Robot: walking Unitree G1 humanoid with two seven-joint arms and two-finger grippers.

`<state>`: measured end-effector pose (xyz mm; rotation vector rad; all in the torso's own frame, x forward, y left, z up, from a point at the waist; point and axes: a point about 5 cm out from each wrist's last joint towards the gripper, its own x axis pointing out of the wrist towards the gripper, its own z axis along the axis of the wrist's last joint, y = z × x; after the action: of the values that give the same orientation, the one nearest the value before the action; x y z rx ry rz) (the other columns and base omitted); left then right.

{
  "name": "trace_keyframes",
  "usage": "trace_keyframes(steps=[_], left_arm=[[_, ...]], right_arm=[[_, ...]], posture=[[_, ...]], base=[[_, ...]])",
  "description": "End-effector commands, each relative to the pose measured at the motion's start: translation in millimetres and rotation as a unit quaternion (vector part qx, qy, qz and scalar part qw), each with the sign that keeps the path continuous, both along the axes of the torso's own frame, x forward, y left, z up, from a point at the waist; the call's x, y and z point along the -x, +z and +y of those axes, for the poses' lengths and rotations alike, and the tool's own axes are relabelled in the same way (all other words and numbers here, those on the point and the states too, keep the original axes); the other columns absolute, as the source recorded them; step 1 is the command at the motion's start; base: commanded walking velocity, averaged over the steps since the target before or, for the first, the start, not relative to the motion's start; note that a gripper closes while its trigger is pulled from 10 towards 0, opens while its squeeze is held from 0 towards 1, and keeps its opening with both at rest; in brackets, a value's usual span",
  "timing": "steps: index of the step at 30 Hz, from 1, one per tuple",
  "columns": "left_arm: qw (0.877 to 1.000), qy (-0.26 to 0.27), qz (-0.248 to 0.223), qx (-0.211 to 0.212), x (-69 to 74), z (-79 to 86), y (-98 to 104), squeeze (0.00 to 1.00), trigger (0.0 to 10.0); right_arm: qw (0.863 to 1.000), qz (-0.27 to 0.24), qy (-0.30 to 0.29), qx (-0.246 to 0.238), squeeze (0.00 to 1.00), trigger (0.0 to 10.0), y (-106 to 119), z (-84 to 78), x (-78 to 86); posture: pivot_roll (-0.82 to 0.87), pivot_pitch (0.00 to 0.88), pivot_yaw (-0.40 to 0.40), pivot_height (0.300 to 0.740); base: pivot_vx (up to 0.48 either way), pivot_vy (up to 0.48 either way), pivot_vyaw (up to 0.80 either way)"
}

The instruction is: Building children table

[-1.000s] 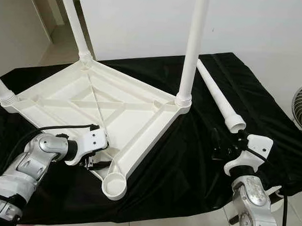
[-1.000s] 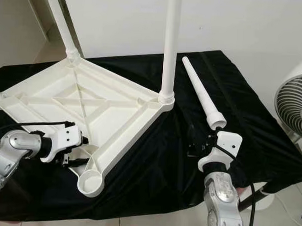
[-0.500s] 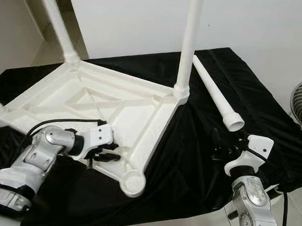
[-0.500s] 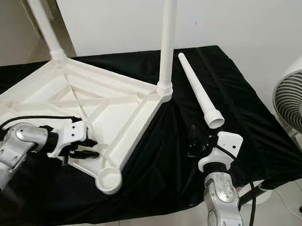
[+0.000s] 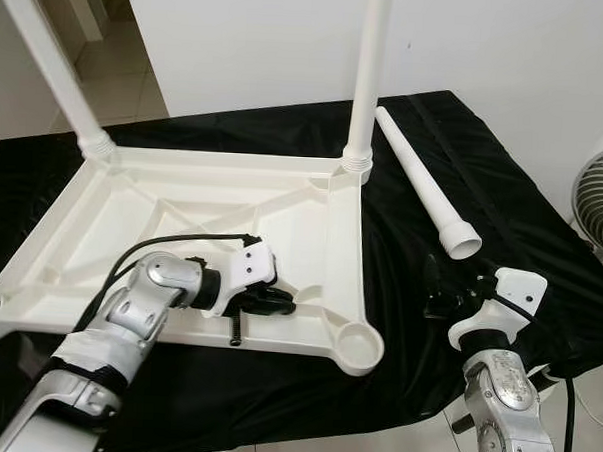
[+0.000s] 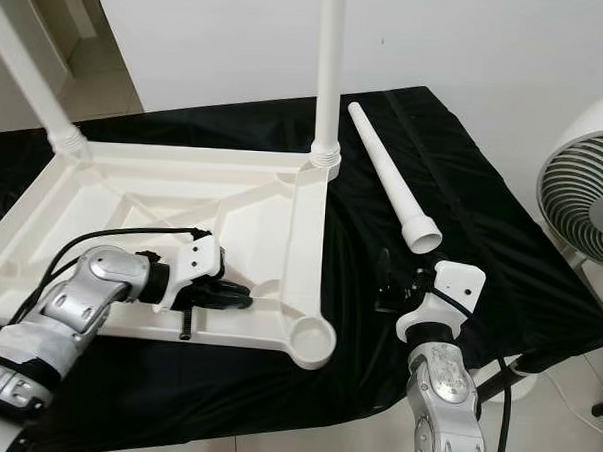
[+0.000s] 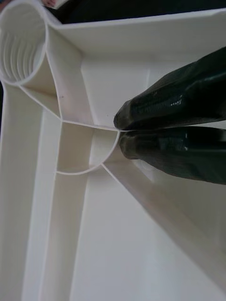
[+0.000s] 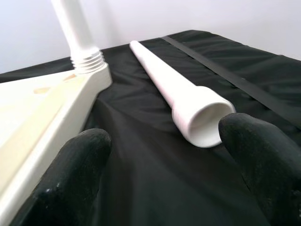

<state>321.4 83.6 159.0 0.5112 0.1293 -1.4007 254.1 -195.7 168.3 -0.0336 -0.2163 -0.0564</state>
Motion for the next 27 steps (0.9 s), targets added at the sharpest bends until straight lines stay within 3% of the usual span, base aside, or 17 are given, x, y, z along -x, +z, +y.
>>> trace_keyframes(steps=[1, 3, 6, 10, 15, 20, 21, 23, 27], left_arm=[[0.992, 0.114, -0.043, 0.046, -14.4, -6.0, 4, 0.0, 0.0], [0.992, 0.114, -0.043, 0.046, -14.4, -6.0, 4, 0.0, 0.0], [0.976, 0.192, -0.072, 0.068, -29.2, -3.6, 6, 0.0, 0.0], [0.969, 0.223, -0.084, 0.069, -34.1, -0.7, 4, 0.0, 0.0], [0.934, 0.329, -0.097, 0.101, -45.7, 15.0, -1, 0.0, 0.0], [0.922, 0.356, -0.1, 0.111, -47.7, 21.3, -1, 0.0, 0.0], [0.925, 0.351, -0.097, 0.109, -45.3, 21.4, -4, 0.0, 10.0], [0.934, 0.331, -0.085, 0.101, -40.0, 20.2, -10, 0.0, 10.0], [0.94, 0.313, -0.078, 0.111, -36.6, 19.2, -9, 0.0, 10.0]], right_arm=[[1.0, 0.003, 0.003, -0.006, 0.0, 10.0, 0, 4.0, 0.2], [1.0, 0.003, 0.003, -0.006, 0.0, 10.0, 0, 4.0, 0.2], [1.0, 0.003, 0.0, -0.011, 0.0, 10.0, -1, 4.9, -0.1], [1.0, 0.002, 0.0, -0.014, 0.0, 10.0, -1, 6.7, -0.5], [1.0, 0.001, -0.004, -0.026, 0.0, 10.0, -2, 11.7, -1.3], [1.0, 0.001, -0.003, -0.031, 0.0, 10.0, -2, 15.1, -1.4], [1.0, 0.001, -0.002, -0.031, 0.0, 10.0, -2, 16.3, -1.3], [0.999, 0.001, -0.001, -0.032, 0.0, 10.0, -3, 17.1, -1.3], [0.999, 0.001, 0.0, -0.034, 0.0, 10.0, -3, 16.9, -2.4]], posture=[[-0.09, 0.134, 0.1, 0.74], [-0.09, 0.134, 0.1, 0.74], [-0.09, 0.135, 0.099, 0.74], [-0.09, 0.135, 0.099, 0.74], [-0.09, 0.13, 0.102, 0.74], [-0.09, 0.129, 0.102, 0.74], [-0.09, 0.129, 0.102, 0.74], [-0.09, 0.131, 0.099, 0.74], [-0.08, 0.129, 0.088, 0.74]], base=[[0.0, 0.0, 0.0], [0.0, 0.0, 0.0], [0.0, 0.0, 0.0], [0.0, 0.0, 0.0], [0.0, 0.0, 0.0], [0.0, 0.0, 0.0], [0.0, 0.0, 0.0], [0.0, 0.0, 0.0], [0.0, 0.0, 0.0]])
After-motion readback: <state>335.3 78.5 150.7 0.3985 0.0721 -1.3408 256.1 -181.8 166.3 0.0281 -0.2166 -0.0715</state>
